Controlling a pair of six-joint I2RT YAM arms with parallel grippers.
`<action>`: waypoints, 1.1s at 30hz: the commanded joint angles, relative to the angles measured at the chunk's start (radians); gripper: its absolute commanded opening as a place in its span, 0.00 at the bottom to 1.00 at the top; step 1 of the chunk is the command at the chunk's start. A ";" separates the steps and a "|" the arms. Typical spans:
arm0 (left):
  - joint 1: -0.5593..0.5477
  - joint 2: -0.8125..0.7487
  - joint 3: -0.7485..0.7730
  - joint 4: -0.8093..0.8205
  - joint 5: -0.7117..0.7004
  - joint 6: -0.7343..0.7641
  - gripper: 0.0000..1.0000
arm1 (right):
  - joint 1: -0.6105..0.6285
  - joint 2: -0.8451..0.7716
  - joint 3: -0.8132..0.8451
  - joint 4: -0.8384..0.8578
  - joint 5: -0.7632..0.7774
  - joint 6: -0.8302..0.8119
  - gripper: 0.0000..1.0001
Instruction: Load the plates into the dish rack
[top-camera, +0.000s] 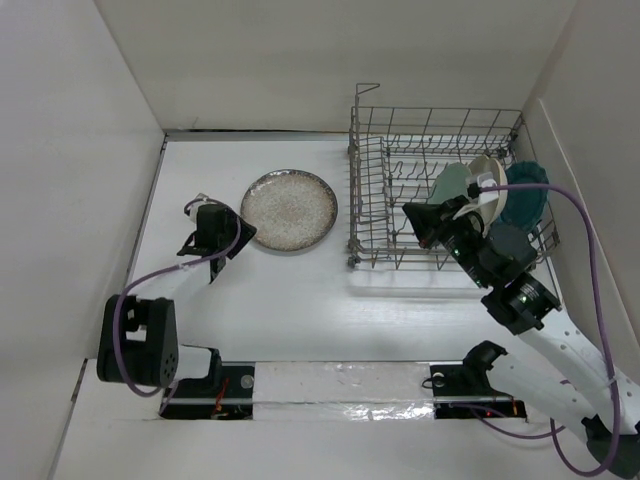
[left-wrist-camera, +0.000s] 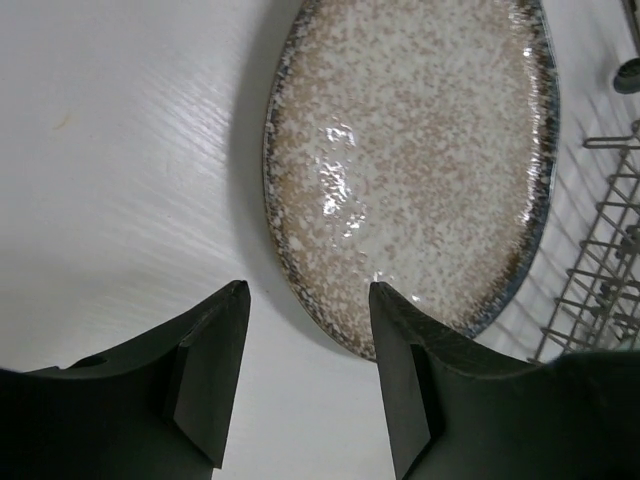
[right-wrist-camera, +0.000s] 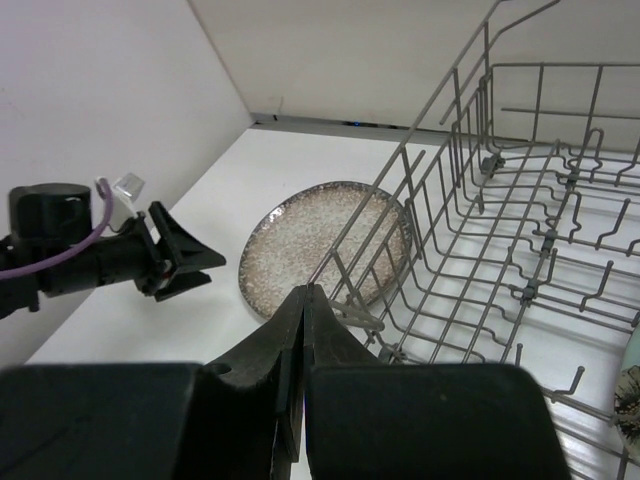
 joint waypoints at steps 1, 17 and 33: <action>0.028 0.085 0.034 0.083 -0.001 0.028 0.45 | 0.020 -0.029 -0.002 0.080 -0.014 0.004 0.04; 0.085 0.330 0.045 0.298 0.229 0.008 0.39 | 0.038 0.012 -0.009 0.100 -0.008 0.004 0.05; 0.134 0.220 -0.145 0.414 0.333 -0.125 0.00 | 0.047 0.006 -0.015 0.095 0.006 0.002 0.05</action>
